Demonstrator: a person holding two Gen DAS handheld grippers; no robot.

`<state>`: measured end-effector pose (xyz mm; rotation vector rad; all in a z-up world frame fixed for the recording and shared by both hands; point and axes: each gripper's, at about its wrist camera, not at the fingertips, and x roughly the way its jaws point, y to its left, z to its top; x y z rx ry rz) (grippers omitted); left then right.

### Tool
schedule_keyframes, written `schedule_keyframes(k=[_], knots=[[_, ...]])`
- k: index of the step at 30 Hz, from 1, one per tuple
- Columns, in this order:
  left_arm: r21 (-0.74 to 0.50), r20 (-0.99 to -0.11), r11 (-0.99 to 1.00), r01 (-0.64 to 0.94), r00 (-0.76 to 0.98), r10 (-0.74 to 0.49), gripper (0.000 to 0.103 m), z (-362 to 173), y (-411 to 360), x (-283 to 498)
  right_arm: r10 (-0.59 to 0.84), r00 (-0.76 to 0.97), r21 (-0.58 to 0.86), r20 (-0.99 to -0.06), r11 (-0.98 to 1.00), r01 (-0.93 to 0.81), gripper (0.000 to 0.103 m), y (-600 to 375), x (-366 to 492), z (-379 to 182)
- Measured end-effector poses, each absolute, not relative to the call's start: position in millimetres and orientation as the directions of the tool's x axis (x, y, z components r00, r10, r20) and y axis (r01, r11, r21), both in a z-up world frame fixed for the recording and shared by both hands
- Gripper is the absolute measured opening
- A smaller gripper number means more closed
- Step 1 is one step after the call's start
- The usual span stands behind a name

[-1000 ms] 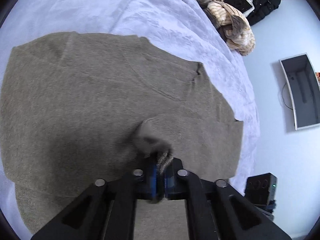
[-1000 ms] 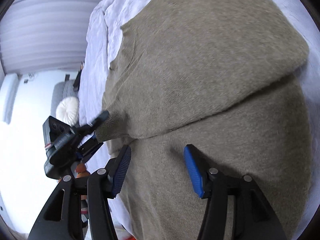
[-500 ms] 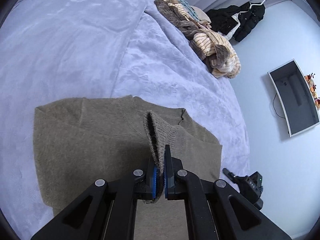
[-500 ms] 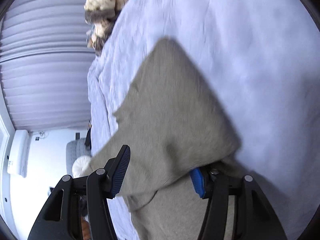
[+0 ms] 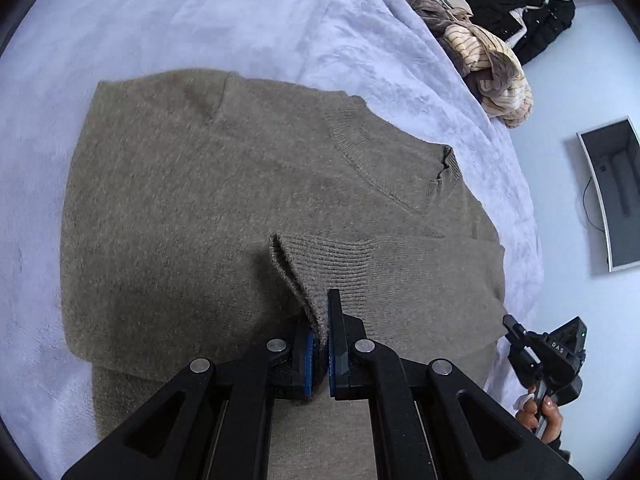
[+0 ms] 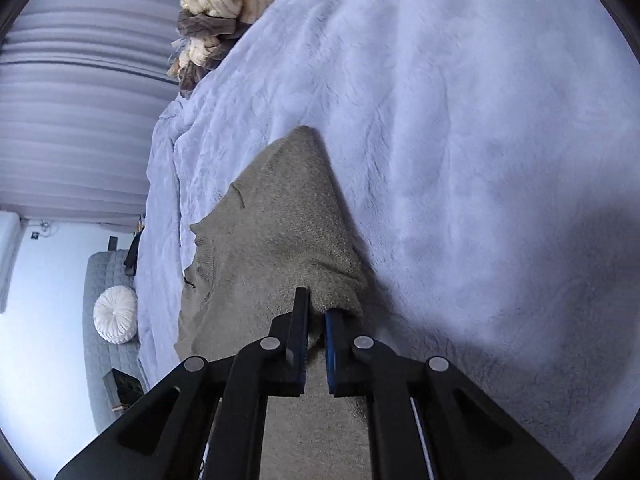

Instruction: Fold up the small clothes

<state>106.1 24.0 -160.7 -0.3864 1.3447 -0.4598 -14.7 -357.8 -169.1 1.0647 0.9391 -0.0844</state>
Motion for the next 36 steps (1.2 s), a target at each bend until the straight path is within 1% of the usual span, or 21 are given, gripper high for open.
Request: schedule_keyframes(k=[2,4,6,8,9,11,13,14,15,17,20,21,22,23,24,26,28,30,31,33,36], knots=[[-0.469,-0.859,0.874,0.128,0.166,-0.485,0.006,-159.7,17.0,108.1,0.360,0.599,0.680,-0.715,0.554,0.480,0.007,-356.2,-13.1,-167.9],[-0.429,-0.881,0.893,0.136,0.158,-0.447,0.006,-164.9,16.0,109.9,0.350,0.540,0.627,-0.766,0.591,0.508,0.007,-353.6,-14.2,-176.5],[-0.422,-0.884,0.897,0.134,0.159,-0.439,0.006,-166.0,16.2,108.7,0.349,0.496,0.595,-0.795,0.607,0.527,0.006,-350.2,-17.3,-186.6],[-0.422,-0.882,0.897,0.134,0.167,-0.440,0.006,-162.7,16.6,106.3,0.361,0.497,0.605,-0.789,0.592,0.532,0.007,-351.0,-24.3,-187.0],[-0.419,-0.883,0.898,0.136,0.168,-0.438,0.006,-161.7,17.0,104.9,0.365,0.501,0.610,-0.785,0.594,0.523,0.015,-351.0,-27.6,-181.8],[-0.412,-0.887,0.899,0.144,0.163,-0.433,0.006,-162.6,18.2,103.6,0.354,0.519,0.608,-0.778,0.634,0.478,0.019,-350.2,-33.3,-165.4],[-0.419,-0.885,0.898,0.137,0.159,-0.437,0.006,-163.7,19.8,104.0,0.325,0.549,0.594,-0.770,0.679,0.432,0.044,-349.6,-34.0,-147.5],[-0.420,-0.885,0.898,0.132,0.159,-0.437,0.006,-163.9,19.3,104.7,0.299,0.558,0.576,-0.774,0.700,0.423,0.066,-352.5,-31.7,-140.1],[-0.418,-0.886,0.899,0.129,0.159,-0.435,0.006,-164.3,18.9,105.1,0.283,0.563,0.564,-0.776,0.711,0.419,0.070,-357.0,-26.0,-136.6],[-0.408,-0.891,0.904,0.127,0.162,-0.424,0.006,-164.7,15.5,104.8,0.289,0.538,0.556,-0.792,0.704,0.441,0.069,-367.6,-8.5,-142.9],[-0.395,-0.896,0.910,0.125,0.167,-0.412,0.006,-164.1,13.4,103.4,0.349,0.523,0.604,-0.778,0.646,0.467,0.068,-382.6,21.3,-168.0],[-0.394,-0.896,0.911,0.122,0.169,-0.410,0.006,-163.6,13.7,102.7,0.379,0.517,0.626,-0.767,0.619,0.475,0.064,-385.0,28.5,-176.7],[-0.392,-0.897,0.912,0.120,0.170,-0.408,0.006,-163.1,12.9,102.7,0.420,0.511,0.655,-0.750,0.580,0.484,0.056,-386.6,36.9,-186.8],[-0.389,-0.898,0.913,0.120,0.171,-0.405,0.006,-162.0,12.1,102.3,0.451,0.492,0.665,-0.744,0.568,0.484,0.018,-384.5,43.9,-191.9],[-0.388,-0.898,0.913,0.123,0.173,-0.405,0.006,-159.8,11.4,101.6,0.456,0.465,0.649,-0.759,0.594,0.476,0.008,-378.5,49.4,-191.0],[-0.393,-0.894,0.910,0.130,0.178,-0.412,0.006,-155.8,8.5,101.2,0.363,0.429,0.534,-0.827,0.747,0.397,0.008,-362.6,56.4,-165.4],[-0.400,-0.888,0.905,0.144,0.184,-0.422,0.006,-153.4,4.2,100.7,0.269,0.423,0.426,-0.865,0.839,0.339,0.008,-353.4,56.9,-143.5],[-0.378,-0.896,0.913,0.153,0.187,-0.402,0.006,-158.1,-0.4,100.5,0.200,0.378,0.328,-0.904,0.890,0.316,0.008,-350.6,60.3,-144.3],[-0.356,-0.908,0.922,0.151,0.179,-0.380,0.006,-164.3,-1.4,100.6,0.191,0.348,0.308,-0.918,0.896,0.321,0.008,-352.0,62.5,-153.3],[-0.359,-0.908,0.922,0.143,0.177,-0.381,0.006,-171.2,2.1,99.5,0.186,0.319,0.294,-0.929,0.896,0.334,0.008,-353.0,65.1,-170.6],[-0.359,-0.906,0.923,0.138,0.185,-0.380,0.006,-168.1,11.2,96.1,0.156,0.326,0.270,-0.932,0.901,0.339,0.009,-348.4,65.9,-176.9]])
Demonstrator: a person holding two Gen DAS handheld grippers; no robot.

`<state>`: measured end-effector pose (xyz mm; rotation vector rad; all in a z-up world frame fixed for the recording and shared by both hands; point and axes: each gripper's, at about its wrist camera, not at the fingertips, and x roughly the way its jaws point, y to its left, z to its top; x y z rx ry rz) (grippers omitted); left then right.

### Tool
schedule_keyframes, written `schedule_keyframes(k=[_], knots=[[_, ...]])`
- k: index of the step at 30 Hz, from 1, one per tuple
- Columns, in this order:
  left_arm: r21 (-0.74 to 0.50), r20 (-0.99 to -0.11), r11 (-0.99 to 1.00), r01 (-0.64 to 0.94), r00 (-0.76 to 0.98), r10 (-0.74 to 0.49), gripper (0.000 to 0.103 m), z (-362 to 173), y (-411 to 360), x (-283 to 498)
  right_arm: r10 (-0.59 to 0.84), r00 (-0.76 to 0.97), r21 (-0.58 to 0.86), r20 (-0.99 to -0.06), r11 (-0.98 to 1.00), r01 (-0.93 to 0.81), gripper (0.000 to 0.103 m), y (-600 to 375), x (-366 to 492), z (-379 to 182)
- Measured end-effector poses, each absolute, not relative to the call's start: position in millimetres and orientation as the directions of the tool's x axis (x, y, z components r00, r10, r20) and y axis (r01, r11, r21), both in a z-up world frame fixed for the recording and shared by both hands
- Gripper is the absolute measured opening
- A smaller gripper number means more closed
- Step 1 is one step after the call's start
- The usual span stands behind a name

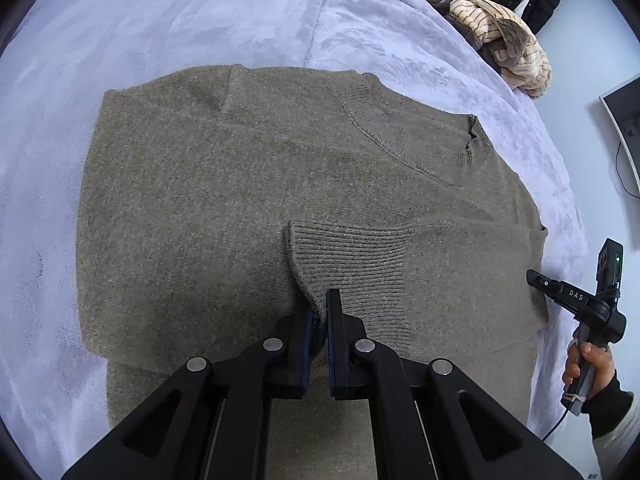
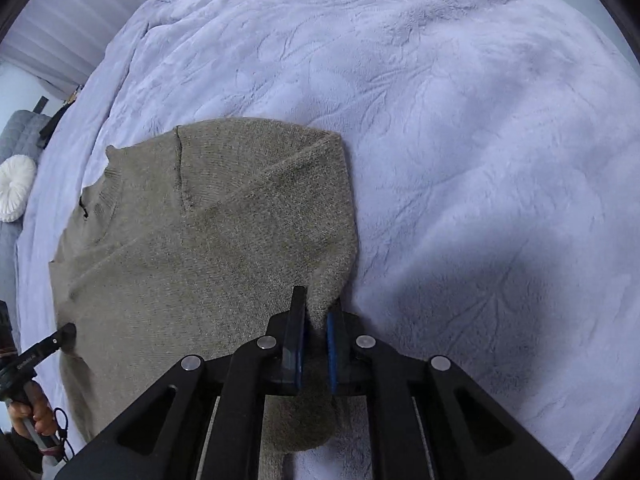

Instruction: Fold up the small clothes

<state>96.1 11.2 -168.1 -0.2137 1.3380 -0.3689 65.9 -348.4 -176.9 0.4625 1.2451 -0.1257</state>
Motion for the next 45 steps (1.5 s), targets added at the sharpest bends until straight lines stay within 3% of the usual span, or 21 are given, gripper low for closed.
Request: schedule_keyframes(k=[4,6,10,18,21,25,29,36,38,42,45], knots=[[-0.300,-0.925,0.945,0.127,0.203,-0.321,0.006,-162.3,26.2,94.4,0.138,0.319,0.245,-0.938,0.912,0.328,0.014,-348.4,64.2,-171.3],[-0.290,-0.926,0.951,0.105,0.220,-0.306,0.006,-156.1,35.3,93.7,0.128,0.321,0.250,-0.938,0.893,0.374,0.026,-356.1,59.0,-163.7],[-0.289,-0.917,0.950,0.115,0.251,-0.310,0.006,-140.0,45.9,88.3,0.131,0.374,0.294,-0.918,0.858,0.421,0.026,-363.6,39.3,-142.2],[-0.308,-0.902,0.929,0.205,0.247,-0.354,0.006,-136.4,3.6,99.3,0.208,0.394,0.350,-0.895,0.876,0.332,0.026,-317.6,23.7,-130.5],[-0.255,-0.931,0.950,0.178,0.221,-0.291,0.006,-159.0,-5.9,104.8,0.203,0.360,0.320,-0.911,0.897,0.304,0.026,-302.7,23.8,-141.1],[-0.280,-0.929,0.949,0.144,0.211,-0.306,0.006,-166.5,1.8,102.9,0.155,0.300,0.239,-0.941,0.934,0.267,0.021,-295.6,23.4,-167.2],[-0.200,-0.948,0.966,0.162,0.219,-0.233,0.006,-158.9,5.0,94.1,0.143,0.300,0.226,-0.943,0.938,0.261,0.021,-293.5,20.3,-162.2],[-0.223,-0.947,0.963,0.153,0.202,-0.252,0.006,-151.2,18.2,77.9,0.166,0.296,0.259,-0.941,0.915,0.310,0.025,-295.4,5.9,-152.4],[-0.241,-0.942,0.960,0.143,0.201,-0.267,0.006,-148.4,21.9,75.4,0.206,0.311,0.308,-0.928,0.894,0.327,0.027,-294.8,-3.4,-147.7],[-0.255,-0.942,0.959,0.120,0.194,-0.275,0.006,-146.4,24.2,71.0,0.355,0.355,0.474,-0.865,0.809,0.347,0.049,-277.2,-13.0,-146.8],[-0.236,-0.947,0.965,0.117,0.197,-0.256,0.006,-145.6,22.5,66.1,0.507,0.371,0.624,-0.778,0.696,0.356,0.049,-253.2,-12.9,-157.7]])
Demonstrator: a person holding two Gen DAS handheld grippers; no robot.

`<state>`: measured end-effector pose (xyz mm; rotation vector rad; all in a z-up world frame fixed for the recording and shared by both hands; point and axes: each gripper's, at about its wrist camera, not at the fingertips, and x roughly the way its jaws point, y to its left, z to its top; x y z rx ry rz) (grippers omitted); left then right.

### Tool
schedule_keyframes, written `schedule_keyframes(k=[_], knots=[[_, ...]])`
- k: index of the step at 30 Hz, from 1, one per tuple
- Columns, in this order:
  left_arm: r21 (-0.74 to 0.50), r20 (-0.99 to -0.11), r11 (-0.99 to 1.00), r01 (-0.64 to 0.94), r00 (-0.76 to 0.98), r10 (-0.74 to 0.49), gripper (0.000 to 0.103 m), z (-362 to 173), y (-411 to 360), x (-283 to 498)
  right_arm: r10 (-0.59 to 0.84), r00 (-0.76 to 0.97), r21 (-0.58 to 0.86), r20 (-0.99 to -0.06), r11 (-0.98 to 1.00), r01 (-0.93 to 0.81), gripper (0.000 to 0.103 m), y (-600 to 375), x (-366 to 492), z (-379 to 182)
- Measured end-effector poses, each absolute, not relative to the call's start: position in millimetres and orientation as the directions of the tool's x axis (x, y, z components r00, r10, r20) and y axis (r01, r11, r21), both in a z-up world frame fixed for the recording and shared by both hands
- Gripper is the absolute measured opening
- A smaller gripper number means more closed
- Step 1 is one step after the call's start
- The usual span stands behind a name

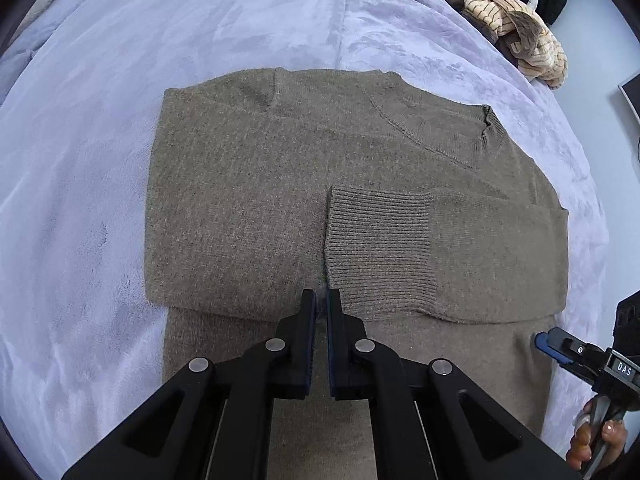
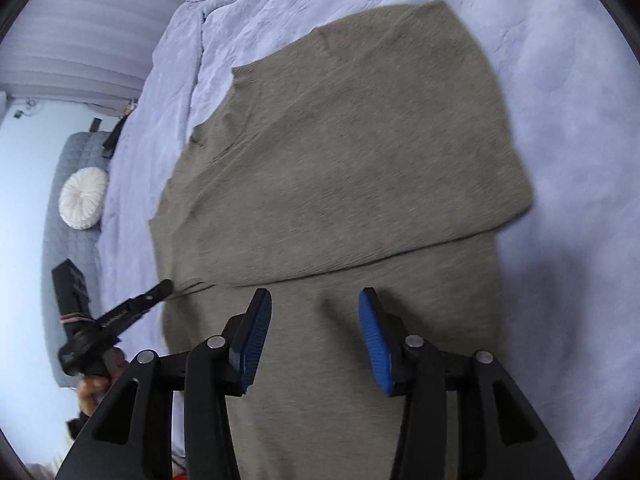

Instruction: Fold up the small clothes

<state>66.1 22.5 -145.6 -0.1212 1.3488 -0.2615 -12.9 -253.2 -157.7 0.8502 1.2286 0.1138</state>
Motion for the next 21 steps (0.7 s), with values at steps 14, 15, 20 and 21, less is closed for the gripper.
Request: schedule_keyframes(k=[14,15,20,21], knots=[[-0.179,-0.960,0.975,0.128,0.194,-0.202,0.006,-141.4,27.9,41.5,0.632,0.379,0.729,-0.676,0.499,0.469,0.008,-153.5,50.2,-214.4],[-0.172,-0.962,0.977,0.128,0.191,-0.194,0.006,-142.7,28.1,41.1,0.623,0.353,0.709,-0.698,0.531,0.465,0.008,-149.7,51.5,-215.6],[-0.164,-0.966,0.979,0.123,0.182,-0.185,0.006,-144.7,26.8,37.5,0.645,0.331,0.714,-0.689,0.523,0.466,0.014,-143.9,51.2,-217.7],[-0.158,-0.966,0.979,0.128,0.184,-0.180,0.006,-144.2,26.1,36.6,0.649,0.321,0.713,-0.690,0.533,0.457,0.016,-143.0,50.7,-215.9]])
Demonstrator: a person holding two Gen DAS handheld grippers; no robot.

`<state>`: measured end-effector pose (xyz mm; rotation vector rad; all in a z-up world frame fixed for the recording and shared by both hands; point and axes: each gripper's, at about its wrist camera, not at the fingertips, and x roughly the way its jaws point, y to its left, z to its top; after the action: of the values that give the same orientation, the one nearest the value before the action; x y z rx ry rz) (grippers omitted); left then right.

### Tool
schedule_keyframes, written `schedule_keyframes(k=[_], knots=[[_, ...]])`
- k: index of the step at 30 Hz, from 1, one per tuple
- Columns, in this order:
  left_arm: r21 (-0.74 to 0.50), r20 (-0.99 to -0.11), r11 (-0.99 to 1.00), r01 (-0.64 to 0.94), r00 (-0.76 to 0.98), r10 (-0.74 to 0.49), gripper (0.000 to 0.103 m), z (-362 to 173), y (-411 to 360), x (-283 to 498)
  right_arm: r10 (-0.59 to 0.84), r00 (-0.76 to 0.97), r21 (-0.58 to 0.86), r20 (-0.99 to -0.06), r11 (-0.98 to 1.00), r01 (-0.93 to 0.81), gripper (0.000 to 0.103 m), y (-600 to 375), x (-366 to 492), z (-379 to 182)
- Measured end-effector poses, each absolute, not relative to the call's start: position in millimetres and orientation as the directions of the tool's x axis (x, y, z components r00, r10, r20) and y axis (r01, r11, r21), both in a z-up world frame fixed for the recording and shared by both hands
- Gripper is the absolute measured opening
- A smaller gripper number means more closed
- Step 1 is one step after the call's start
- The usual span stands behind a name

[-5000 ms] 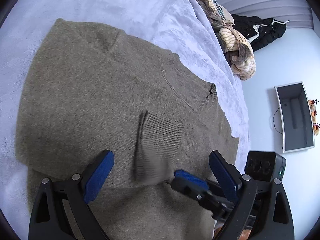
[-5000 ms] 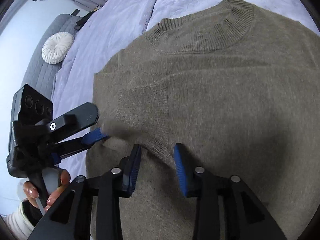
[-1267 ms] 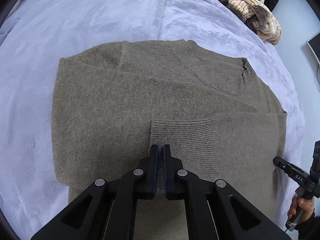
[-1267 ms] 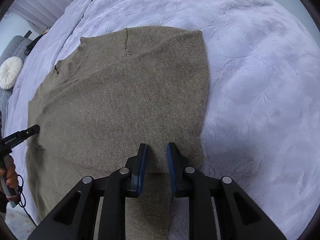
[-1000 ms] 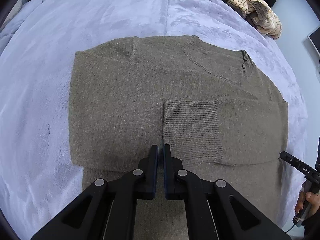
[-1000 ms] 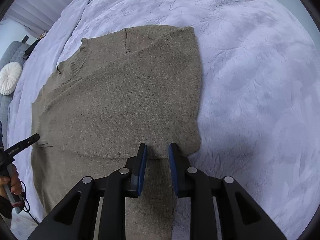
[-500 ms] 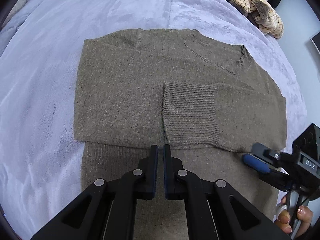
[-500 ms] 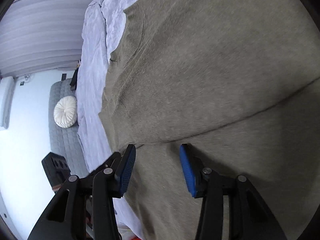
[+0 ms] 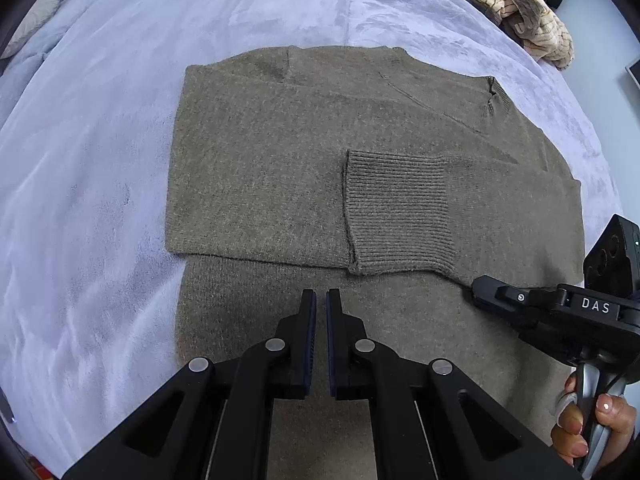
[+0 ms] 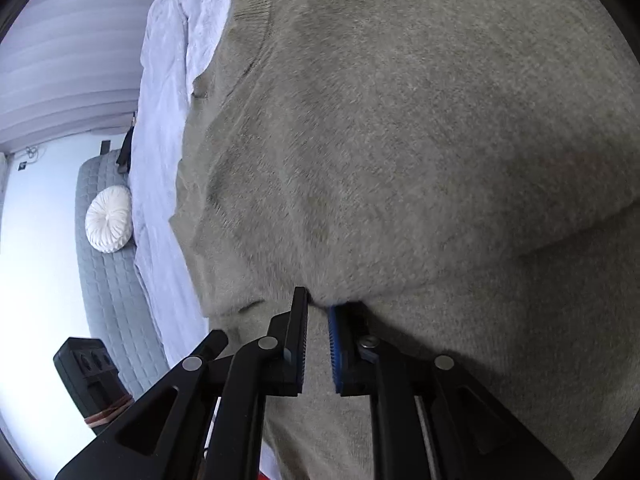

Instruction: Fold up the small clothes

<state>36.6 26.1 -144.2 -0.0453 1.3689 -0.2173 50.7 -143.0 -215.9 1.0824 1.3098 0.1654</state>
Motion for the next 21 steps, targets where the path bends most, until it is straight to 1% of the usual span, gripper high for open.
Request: schedule_keyframes(k=[1,4,6,10,13,15,18,19,20,21], knots=[[-0.153,-0.967,0.979,0.133,0.185,-0.176,0.006,-143.7,25.2,35.9,0.648,0.313,0.711,-0.694,0.548,0.441,0.016,-144.6,48.1,-210.4],[-0.140,-0.968,0.979,0.145,0.187,-0.167,0.006,-141.9,22.8,33.9,0.627,0.309,0.696,-0.715,0.601,0.393,0.024,-141.6,46.0,-195.3],[-0.136,-0.968,0.980,0.148,0.189,-0.163,0.006,-140.4,21.3,33.2,0.600,0.315,0.677,-0.736,0.641,0.362,0.033,-144.1,42.3,-183.7],[-0.127,-0.971,0.980,0.156,0.184,-0.155,0.006,-139.1,16.8,32.3,0.556,0.315,0.638,-0.769,0.691,0.340,0.034,-154.2,33.4,-167.6],[-0.123,-0.972,0.979,0.161,0.178,-0.151,0.006,-138.2,13.7,30.8,0.537,0.309,0.619,-0.785,0.706,0.344,0.039,-162.3,26.4,-162.0],[-0.122,-0.973,0.979,0.163,0.174,-0.150,0.006,-137.2,12.2,29.2,0.530,0.311,0.614,-0.789,0.707,0.351,0.045,-169.8,18.8,-158.9],[-0.117,-0.975,0.978,0.170,0.169,-0.146,0.006,-136.1,9.7,26.2,0.512,0.308,0.596,-0.802,0.720,0.355,0.050,-172.8,13.5,-156.6],[-0.112,-0.976,0.979,0.172,0.168,-0.141,0.009,-135.7,8.8,25.2,0.505,0.306,0.589,-0.807,0.726,0.355,0.051,-174.0,11.6,-155.6],[-0.108,-0.976,0.979,0.173,0.166,-0.137,0.043,-135.3,8.4,24.4,0.497,0.304,0.581,-0.812,0.733,0.354,0.053,-173.9,11.0,-154.3],[-0.104,-0.977,0.980,0.170,0.168,-0.133,0.069,-134.3,8.2,23.4,0.492,0.304,0.576,-0.816,0.737,0.354,0.056,-177.9,6.6,-153.1]])
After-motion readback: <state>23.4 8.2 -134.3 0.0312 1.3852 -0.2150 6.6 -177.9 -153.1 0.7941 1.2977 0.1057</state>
